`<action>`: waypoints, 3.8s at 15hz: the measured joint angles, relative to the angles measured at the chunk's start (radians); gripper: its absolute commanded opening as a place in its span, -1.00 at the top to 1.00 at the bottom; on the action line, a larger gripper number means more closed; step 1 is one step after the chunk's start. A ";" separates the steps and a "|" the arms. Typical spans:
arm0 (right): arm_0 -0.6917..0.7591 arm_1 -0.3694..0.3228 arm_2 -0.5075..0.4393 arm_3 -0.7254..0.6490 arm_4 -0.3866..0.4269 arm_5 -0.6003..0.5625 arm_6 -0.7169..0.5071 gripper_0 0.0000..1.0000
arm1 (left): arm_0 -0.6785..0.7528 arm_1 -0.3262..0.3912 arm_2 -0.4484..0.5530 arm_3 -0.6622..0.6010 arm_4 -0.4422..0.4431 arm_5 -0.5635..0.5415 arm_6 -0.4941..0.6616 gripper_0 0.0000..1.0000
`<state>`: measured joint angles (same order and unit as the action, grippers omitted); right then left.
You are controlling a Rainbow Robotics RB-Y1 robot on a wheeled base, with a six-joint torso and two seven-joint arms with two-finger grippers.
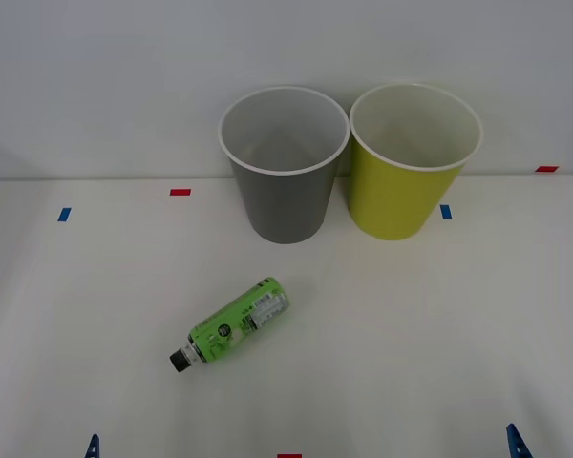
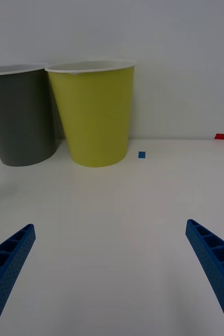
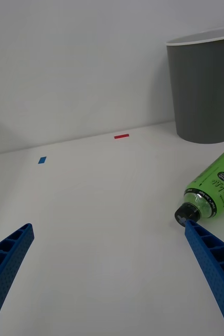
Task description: Put cans in the gray bin and PET bottles in the light green bin.
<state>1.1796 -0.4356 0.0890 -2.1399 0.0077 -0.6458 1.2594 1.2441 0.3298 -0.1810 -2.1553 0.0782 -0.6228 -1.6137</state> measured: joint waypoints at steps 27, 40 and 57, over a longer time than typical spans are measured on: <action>0.000 0.000 0.000 0.000 0.000 0.000 0.000 -1.00 | -0.194 0.349 0.002 0.028 0.228 0.107 -0.029 -1.00; 0.000 0.000 0.000 0.000 0.000 0.000 0.000 -1.00 | -0.535 0.471 -0.069 -0.016 0.266 0.455 -0.021 -1.00; 0.000 0.000 0.000 0.000 0.000 0.000 0.000 -1.00 | -0.913 0.538 -0.080 -0.216 0.314 1.189 0.057 -1.00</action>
<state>1.1796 -0.4357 0.0890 -2.1399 0.0077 -0.6458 1.2594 0.3306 0.8675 -0.2613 -2.3714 0.3921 0.5666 -1.5562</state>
